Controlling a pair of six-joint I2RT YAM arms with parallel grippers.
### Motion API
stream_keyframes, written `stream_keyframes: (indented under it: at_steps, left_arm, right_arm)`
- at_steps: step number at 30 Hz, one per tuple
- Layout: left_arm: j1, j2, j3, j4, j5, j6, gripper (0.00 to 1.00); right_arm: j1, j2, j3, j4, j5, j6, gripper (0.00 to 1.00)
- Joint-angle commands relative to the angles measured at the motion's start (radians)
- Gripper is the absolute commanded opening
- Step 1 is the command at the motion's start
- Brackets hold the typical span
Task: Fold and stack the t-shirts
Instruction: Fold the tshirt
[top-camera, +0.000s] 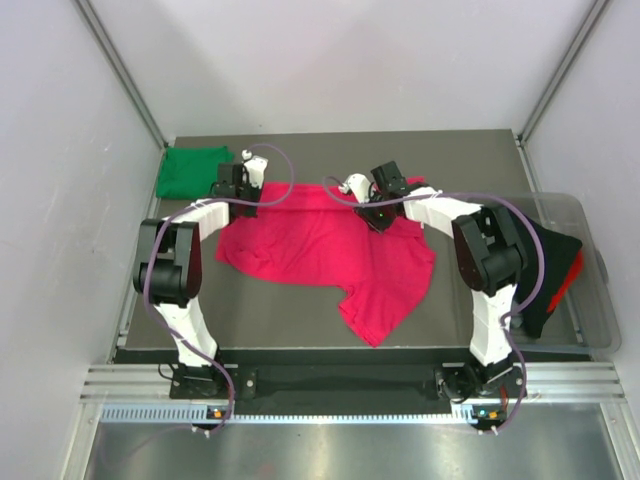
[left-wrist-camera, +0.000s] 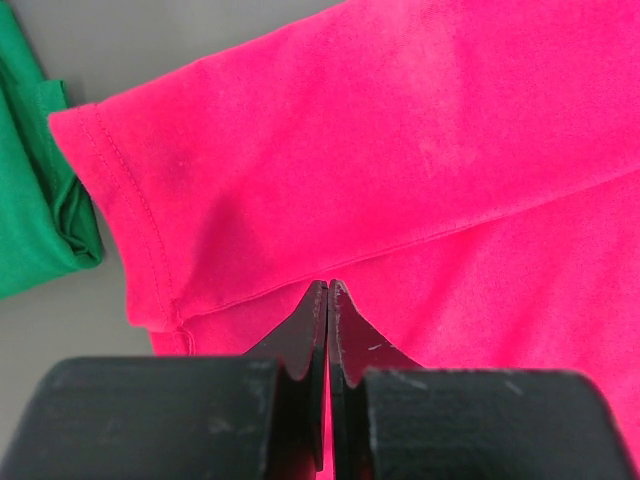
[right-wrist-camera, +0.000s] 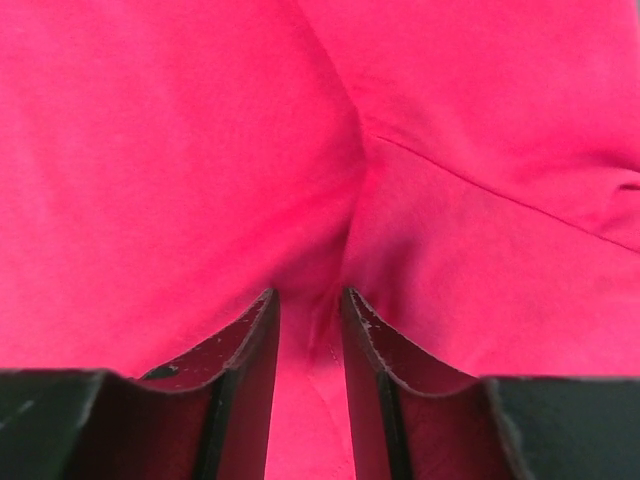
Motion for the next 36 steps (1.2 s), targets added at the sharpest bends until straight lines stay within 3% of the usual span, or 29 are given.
stream_keyframes:
  at_steps: [1,9,14,17,25,33,36]
  left_arm:
    - [0.000,-0.052,-0.008,0.014,0.023,-0.018,0.00]
    - [0.000,-0.052,-0.016,0.018,0.028,-0.019,0.00]
    - [0.000,-0.053,-0.018,0.020,0.028,-0.022,0.00]
    - [0.000,-0.056,-0.019,0.018,0.029,-0.021,0.00]
    - [0.000,-0.073,-0.019,0.014,0.025,-0.022,0.00]
    - [0.000,-0.072,-0.012,0.006,0.031,-0.024,0.00]
    - [0.000,-0.070,-0.012,0.005,0.034,-0.021,0.00]
  right_arm:
    - [0.009,0.001,0.042,0.023,0.062,0.003,0.32]
    - [0.009,0.020,0.039,0.041,0.122,0.005,0.32]
    - [0.010,0.002,0.023,0.070,0.137,0.014,0.08]
    - [0.020,-0.039,0.002,0.087,0.156,0.008,0.04]
    - [0.056,-0.203,-0.055,0.058,0.128,0.006,0.05]
    - [0.082,-0.239,-0.089,0.027,0.079,0.014,0.06]
    - [0.082,-0.222,-0.081,0.013,0.062,0.017,0.19]
